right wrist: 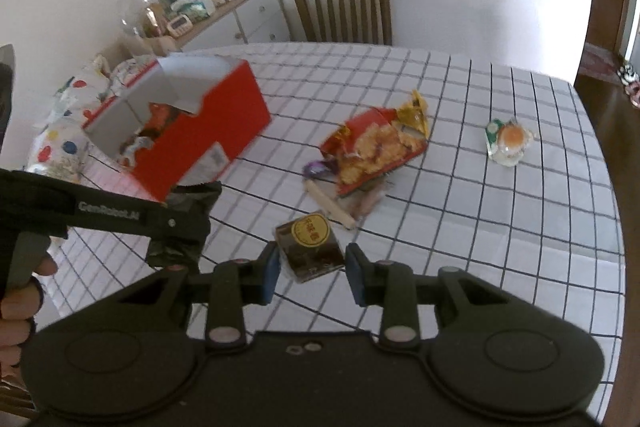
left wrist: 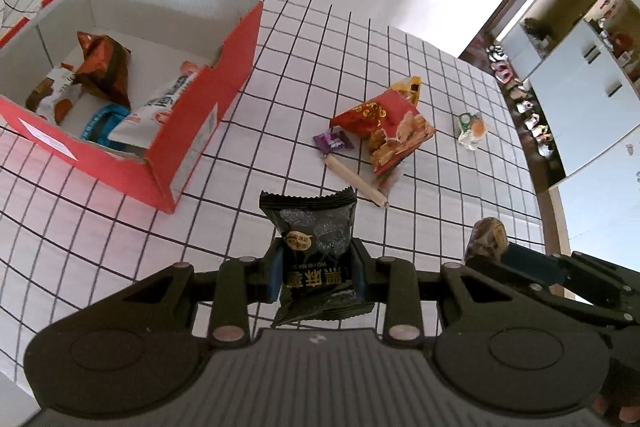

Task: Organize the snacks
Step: 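Carry black and brown packets over the red box and lower them inside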

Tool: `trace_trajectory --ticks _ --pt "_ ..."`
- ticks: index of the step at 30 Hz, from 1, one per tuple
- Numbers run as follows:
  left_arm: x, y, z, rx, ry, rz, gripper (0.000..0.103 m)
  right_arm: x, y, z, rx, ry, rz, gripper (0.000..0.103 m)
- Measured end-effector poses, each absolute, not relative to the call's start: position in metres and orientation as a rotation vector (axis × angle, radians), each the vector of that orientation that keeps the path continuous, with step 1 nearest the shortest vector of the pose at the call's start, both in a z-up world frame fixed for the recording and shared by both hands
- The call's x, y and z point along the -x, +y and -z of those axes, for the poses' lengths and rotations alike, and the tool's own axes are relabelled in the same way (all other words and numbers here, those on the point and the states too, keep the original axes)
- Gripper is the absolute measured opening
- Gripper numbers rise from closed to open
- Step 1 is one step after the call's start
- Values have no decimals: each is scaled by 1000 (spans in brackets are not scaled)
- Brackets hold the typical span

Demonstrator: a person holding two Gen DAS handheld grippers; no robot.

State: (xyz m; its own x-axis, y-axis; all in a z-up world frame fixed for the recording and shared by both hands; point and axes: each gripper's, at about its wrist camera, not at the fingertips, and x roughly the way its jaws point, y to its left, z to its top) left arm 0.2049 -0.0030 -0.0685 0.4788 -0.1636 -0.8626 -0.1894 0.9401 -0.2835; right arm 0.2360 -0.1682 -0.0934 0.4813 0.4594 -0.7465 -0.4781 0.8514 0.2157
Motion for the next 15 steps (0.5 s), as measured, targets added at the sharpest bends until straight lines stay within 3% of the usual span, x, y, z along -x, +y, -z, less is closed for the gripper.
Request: trace_trajectory --ticks 15 --pt "-180 58 11 319 976 48 33 -206 -111 41 18 830 -615 34"
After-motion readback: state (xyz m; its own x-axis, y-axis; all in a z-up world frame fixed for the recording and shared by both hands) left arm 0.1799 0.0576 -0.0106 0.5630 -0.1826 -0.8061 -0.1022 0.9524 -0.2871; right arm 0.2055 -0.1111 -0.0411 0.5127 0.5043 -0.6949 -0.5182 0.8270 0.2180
